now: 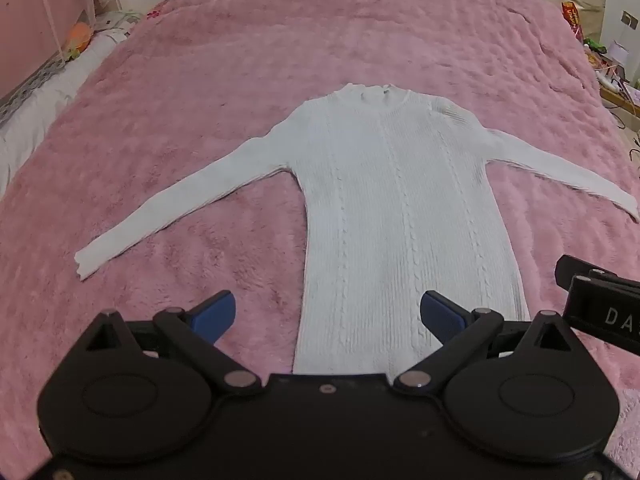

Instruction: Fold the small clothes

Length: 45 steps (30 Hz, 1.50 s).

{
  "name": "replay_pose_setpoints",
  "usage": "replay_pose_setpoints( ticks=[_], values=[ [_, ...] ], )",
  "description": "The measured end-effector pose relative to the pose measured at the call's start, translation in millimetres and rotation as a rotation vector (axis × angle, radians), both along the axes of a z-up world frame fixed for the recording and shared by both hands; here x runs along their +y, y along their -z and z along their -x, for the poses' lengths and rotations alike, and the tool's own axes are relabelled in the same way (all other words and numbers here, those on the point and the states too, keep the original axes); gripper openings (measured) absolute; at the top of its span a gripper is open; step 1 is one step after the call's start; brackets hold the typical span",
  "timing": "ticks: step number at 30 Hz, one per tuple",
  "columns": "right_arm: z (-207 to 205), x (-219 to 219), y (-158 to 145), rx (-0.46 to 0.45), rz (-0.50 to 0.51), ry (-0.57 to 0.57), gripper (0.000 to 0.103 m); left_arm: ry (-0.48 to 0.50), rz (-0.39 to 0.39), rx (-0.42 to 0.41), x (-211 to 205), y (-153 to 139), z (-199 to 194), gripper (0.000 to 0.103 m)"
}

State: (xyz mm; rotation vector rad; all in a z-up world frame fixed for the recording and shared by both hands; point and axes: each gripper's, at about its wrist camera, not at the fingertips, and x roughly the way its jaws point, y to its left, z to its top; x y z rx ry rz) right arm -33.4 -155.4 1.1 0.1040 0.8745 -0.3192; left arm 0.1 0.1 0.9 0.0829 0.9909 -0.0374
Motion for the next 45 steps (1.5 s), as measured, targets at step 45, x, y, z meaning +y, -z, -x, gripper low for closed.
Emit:
replay_pose_setpoints(
  ticks=[45],
  values=[
    [-2.7,2.6,0.5,0.002,0.005,-0.003,0.103,-0.01,-0.007,-0.002,3.7,-1.7,-0.2,0.103]
  ],
)
